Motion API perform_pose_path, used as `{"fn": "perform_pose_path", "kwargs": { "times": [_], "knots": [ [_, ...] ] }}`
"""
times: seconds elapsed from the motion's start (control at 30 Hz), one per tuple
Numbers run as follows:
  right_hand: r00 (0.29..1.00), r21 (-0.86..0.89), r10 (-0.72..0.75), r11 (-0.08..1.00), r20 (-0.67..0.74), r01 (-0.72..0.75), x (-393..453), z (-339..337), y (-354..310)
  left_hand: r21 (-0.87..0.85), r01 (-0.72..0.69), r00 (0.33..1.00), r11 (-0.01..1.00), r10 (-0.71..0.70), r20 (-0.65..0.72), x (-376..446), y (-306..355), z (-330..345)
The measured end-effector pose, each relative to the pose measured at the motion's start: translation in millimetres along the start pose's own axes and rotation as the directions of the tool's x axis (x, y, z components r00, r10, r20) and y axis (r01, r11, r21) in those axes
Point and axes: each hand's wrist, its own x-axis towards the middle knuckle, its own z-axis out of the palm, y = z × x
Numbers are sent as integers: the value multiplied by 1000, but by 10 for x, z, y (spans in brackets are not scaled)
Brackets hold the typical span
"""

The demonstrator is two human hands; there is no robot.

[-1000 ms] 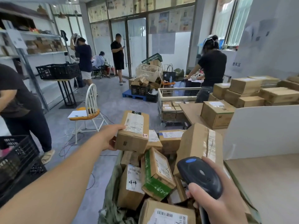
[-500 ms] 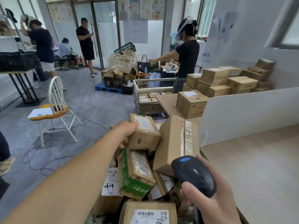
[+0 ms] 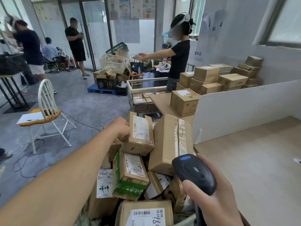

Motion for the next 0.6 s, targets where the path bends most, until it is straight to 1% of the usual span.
{"fn": "perform_pose_path", "kwargs": {
  "times": [0.07, 0.17, 0.33, 0.5, 0.6],
  "knots": [
    [1000, -2, -3, 1000, 5, 3, -15, -8, -3, -2, 20, 1000, 1000, -20, 8, 20, -17, -13],
    [1000, -19, -2, 1000, 16, 2, -38, -39, -16, 83, 23, 999, 996, -20, -33, 35, -38, -11],
    [1000, -14, 8, 1000, -29, -9, -93, -104, -14, 135, 11, 997, 991, 0, -79, 1, -10, 57],
    [1000, -13, -7, 1000, -16, 6, -147, -181, 7, 277, -51, 963, 960, 120, -240, -87, 71, 87],
    [999, 3, -21, 1000, -39, 21, -206, -267, -28, 373, -141, 910, 917, 268, -315, -295, 228, 172]
  ]
}}
